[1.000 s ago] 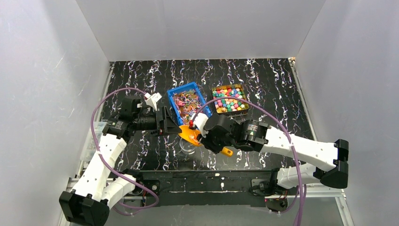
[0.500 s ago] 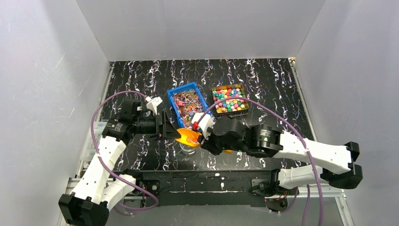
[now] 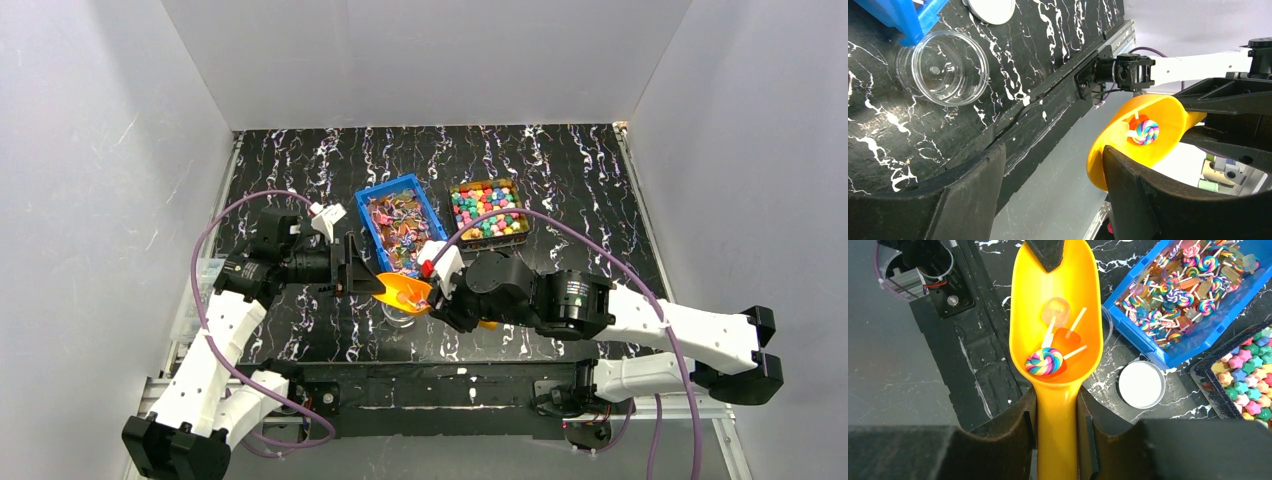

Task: Pack the candies
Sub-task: Adjust the spatula, then place the fake candies in the packing bottle.

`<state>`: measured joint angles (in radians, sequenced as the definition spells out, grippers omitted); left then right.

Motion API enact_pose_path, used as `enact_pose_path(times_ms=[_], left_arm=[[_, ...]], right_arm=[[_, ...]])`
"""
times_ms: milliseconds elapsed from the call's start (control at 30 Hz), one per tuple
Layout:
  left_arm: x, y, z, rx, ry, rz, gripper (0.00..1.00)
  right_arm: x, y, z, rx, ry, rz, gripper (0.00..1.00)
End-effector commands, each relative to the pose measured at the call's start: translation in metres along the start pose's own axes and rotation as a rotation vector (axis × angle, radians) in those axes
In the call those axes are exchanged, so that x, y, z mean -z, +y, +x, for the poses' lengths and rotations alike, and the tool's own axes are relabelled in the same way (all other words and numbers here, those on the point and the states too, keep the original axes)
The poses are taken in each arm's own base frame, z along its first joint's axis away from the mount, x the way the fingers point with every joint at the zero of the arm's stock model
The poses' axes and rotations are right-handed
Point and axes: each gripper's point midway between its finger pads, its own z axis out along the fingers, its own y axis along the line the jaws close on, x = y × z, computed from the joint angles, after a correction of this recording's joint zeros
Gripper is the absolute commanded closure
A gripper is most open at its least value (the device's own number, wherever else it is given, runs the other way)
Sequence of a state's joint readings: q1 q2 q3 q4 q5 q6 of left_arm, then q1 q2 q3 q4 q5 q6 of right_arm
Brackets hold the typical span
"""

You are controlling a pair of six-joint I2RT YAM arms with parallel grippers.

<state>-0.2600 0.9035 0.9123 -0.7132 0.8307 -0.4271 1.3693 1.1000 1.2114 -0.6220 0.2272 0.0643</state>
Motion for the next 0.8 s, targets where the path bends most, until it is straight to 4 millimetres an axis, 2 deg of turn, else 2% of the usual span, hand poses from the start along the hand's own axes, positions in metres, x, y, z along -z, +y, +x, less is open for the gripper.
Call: enact_pose_path(times_ms=[0, 433, 767], left_arm=[[0.007, -0.003, -0.002, -0.013, -0.011, -0.033, 0.31], [0.027, -0.003, -0.026, -0.079, -0.154, -0.156, 0.22], [0.041, 0.016, -0.017, -0.119, -0.193, -0.279, 0.19]], right_arm=[[0.011, -0.014, -0.025, -0.057, -0.130, 0.070, 0.99], [-0.004, -0.019, 0.034, -0.092, 0.098, 0.133, 0.99], [-0.013, -0.012, 0.074, -0.108, 0.369, 0.151, 0.99]])
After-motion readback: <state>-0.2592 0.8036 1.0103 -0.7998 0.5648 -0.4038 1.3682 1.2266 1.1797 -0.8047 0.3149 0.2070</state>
